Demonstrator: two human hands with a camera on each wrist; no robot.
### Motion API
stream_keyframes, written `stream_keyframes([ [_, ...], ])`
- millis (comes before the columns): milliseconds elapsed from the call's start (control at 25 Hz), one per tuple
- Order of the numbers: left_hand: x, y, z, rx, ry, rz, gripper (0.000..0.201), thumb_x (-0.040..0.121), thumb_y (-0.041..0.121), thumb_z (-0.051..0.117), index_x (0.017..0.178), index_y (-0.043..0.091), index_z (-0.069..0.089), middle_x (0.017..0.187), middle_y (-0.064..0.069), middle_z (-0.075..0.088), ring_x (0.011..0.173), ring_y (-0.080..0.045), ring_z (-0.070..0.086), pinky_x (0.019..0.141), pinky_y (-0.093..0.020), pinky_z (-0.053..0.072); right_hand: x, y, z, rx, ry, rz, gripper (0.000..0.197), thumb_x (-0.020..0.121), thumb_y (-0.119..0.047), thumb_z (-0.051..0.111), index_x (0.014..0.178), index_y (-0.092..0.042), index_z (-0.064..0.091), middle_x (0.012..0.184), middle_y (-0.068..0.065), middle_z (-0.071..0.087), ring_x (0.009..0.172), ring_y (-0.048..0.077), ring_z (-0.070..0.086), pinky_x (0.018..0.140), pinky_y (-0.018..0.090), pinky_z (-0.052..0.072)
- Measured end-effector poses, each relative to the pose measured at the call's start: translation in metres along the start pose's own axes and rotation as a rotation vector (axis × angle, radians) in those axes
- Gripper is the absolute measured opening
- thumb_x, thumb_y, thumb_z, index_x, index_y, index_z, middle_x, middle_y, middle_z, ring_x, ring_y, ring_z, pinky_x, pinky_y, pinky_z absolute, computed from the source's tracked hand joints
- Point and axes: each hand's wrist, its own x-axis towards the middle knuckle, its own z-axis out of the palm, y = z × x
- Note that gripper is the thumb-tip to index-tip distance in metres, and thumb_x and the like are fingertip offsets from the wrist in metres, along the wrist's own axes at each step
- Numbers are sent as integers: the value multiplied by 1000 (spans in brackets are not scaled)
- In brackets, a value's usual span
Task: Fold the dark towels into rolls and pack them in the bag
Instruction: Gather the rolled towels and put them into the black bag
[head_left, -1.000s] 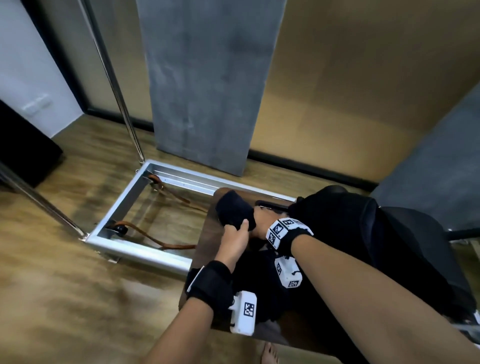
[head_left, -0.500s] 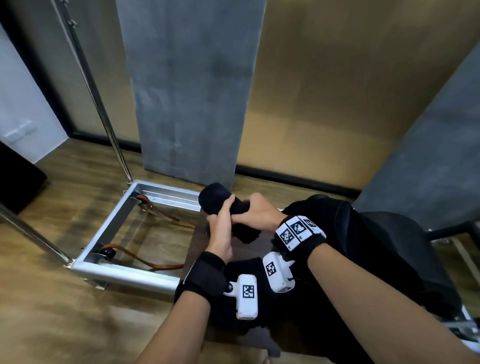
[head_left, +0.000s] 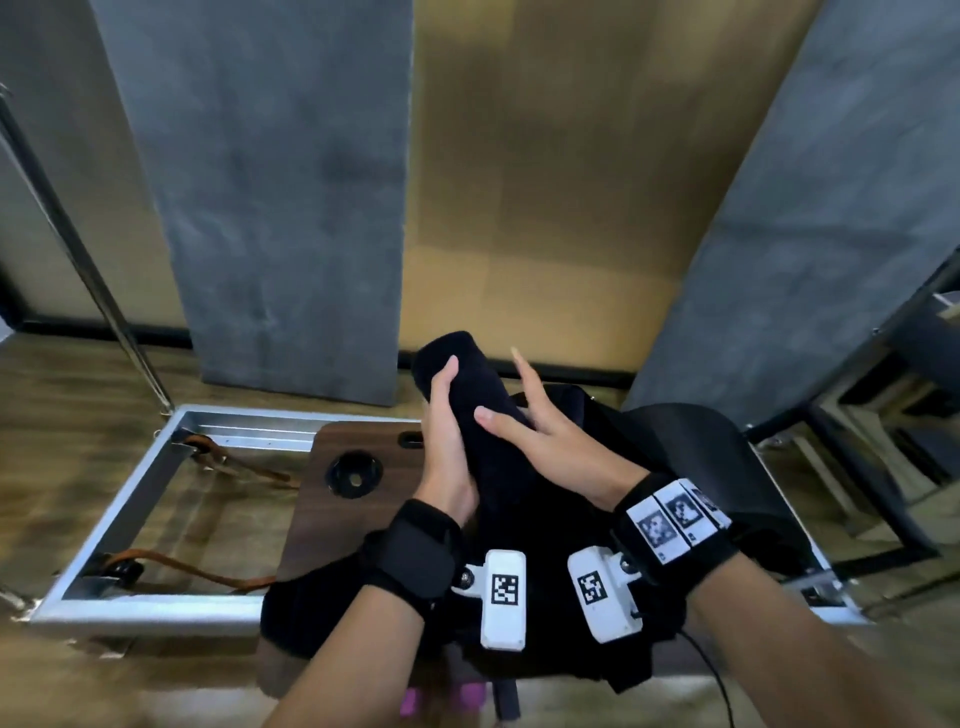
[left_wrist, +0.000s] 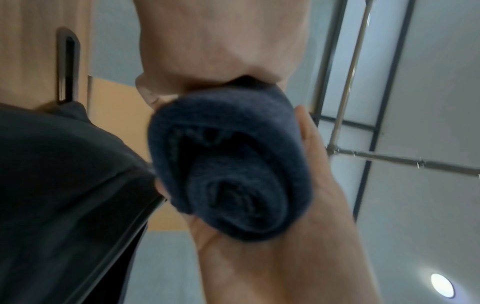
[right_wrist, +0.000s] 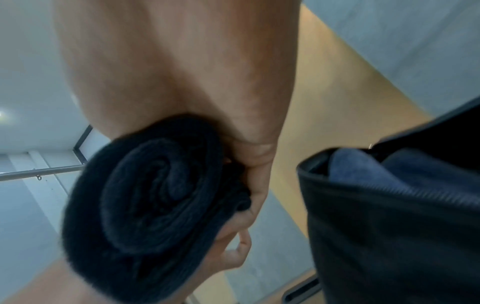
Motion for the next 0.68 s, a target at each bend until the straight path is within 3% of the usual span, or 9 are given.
stream_keyframes([
  [80, -3, -20, 14, 81, -110, -18, 65, 82, 72, 72, 130, 28, 74, 127, -11, 75, 115, -33, 74, 94, -49, 61, -21, -1, -23, -63, -45, -42, 72, 107, -37, 56, 160, -56, 11, 144, -49, 40, 130, -25, 42, 102, 3, 41],
  [120, -2, -29, 20, 164, -146, -4, 63, 85, 76, 68, 131, 32, 73, 127, -7, 76, 115, -29, 74, 97, -48, 60, -30, 0, -37, -106, -38, -60, 65, 109, -35, 53, 160, -55, 18, 150, -48, 33, 135, -25, 36, 104, 2, 37],
  [200, 2, -44, 26, 490, -161, 99, 62, 93, 79, 53, 122, 29, 75, 118, 1, 77, 114, -24, 73, 100, -44, 56, -47, 3, -67, -137, 51, -50, 52, 110, -31, 50, 154, -55, 37, 157, -35, 37, 138, -17, 40, 108, 7, 39],
  [280, 7, -64, 27, 1004, -143, 340, 59, 106, 66, 38, 101, 20, 74, 111, 4, 67, 120, -27, 62, 99, -39, 46, -61, 12, -97, -223, 167, 6, 45, 110, -27, 50, 149, -50, 49, 158, -24, 44, 140, -9, 42, 110, 10, 35],
  [360, 8, -83, 27, 1481, -114, 550, 43, 109, 53, 40, 113, 26, 73, 133, 3, 50, 135, -23, 41, 102, -41, 37, -70, 25, -121, -350, 214, 109, 43, 109, -24, 50, 148, -43, 53, 160, -14, 45, 143, -1, 39, 112, 15, 30],
  [440, 8, -98, 28, 1746, -78, 638, 32, 103, 43, 51, 126, 30, 68, 159, -6, 31, 148, -27, 23, 106, -46, 37, -74, 38, -135, -410, 184, 222, 43, 109, -21, 51, 148, -35, 55, 159, -9, 46, 143, 4, 38, 111, 20, 28],
  [560, 7, -107, 33, 1890, -36, 522, 40, 97, 33, 57, 137, 30, 61, 173, -18, 4, 157, -35, 7, 115, -52, 30, -70, 51, -142, -500, 81, 341, 43, 108, -19, 50, 150, -28, 55, 160, -5, 44, 146, 9, 35, 115, 23, 24],
  [680, 6, -114, 39, 1963, -102, 416, 45, 98, 27, 55, 143, 23, 56, 174, -12, 10, 158, -32, 8, 119, -54, 24, -57, 64, -144, -615, 4, 461, 45, 109, -18, 47, 153, -20, 52, 162, 2, 43, 149, 18, 36, 112, 23, 26],
])
